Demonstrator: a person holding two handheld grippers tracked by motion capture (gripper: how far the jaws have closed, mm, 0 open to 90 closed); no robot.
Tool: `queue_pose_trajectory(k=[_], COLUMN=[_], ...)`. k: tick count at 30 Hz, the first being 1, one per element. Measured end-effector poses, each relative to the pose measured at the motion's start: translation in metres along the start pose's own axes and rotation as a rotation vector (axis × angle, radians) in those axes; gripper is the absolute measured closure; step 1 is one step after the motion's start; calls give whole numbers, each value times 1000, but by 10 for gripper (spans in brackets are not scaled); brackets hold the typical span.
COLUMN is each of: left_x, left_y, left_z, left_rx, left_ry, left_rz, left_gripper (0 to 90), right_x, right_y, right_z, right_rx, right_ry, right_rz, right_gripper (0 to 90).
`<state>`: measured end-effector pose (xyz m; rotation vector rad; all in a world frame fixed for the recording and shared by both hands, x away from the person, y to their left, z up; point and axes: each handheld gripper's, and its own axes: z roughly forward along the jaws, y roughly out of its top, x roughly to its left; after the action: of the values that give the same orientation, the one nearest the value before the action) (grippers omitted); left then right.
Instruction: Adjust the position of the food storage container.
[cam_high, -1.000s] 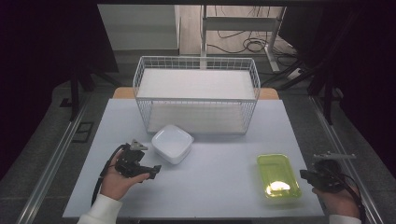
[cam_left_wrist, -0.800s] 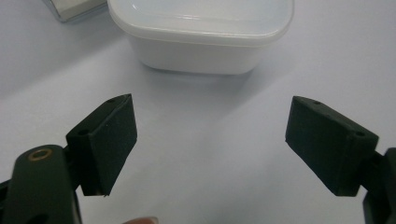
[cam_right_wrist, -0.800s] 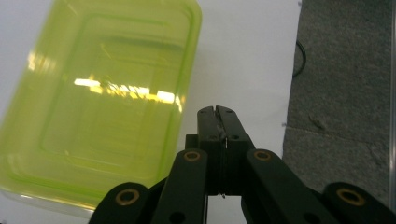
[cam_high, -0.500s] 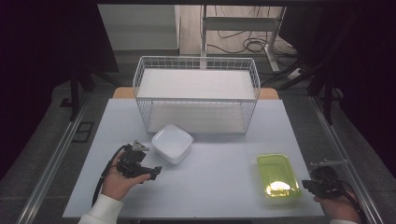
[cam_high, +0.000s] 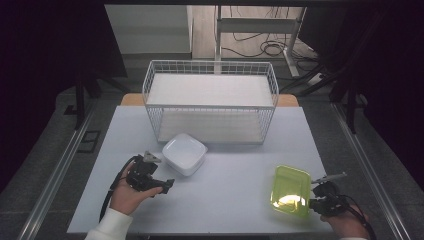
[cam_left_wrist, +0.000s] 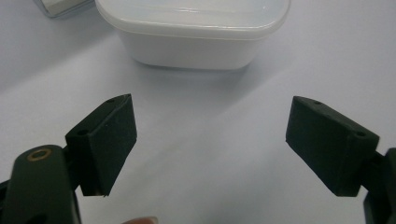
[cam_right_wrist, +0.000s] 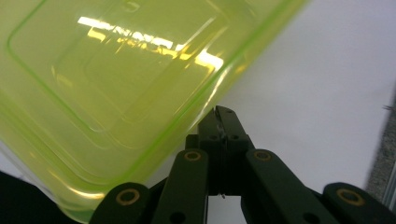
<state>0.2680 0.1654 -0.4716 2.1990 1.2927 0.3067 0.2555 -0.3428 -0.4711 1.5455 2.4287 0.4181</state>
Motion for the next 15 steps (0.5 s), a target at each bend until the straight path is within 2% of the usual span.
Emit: queue_pose_trajectory(k=[2,6,10,15], left_x=[0,-1,-1,-2], left_y=[0,0,0,0], left_z=[0,1,2,2], left_rx=[0,4,5,7], left_ry=[0,-1,-1,-1], left_rz=[1,4,8,15], left_gripper=[164,163,163,163], right_x=[3,20,27,44], right_y=[1,6,8,14], right_z=[1,6,7,9], right_rx=[5,29,31,33], right_ry=[4,29,44,99], right_rz=[-8,-45,-60,-91], right_gripper=[884,884,884,884])
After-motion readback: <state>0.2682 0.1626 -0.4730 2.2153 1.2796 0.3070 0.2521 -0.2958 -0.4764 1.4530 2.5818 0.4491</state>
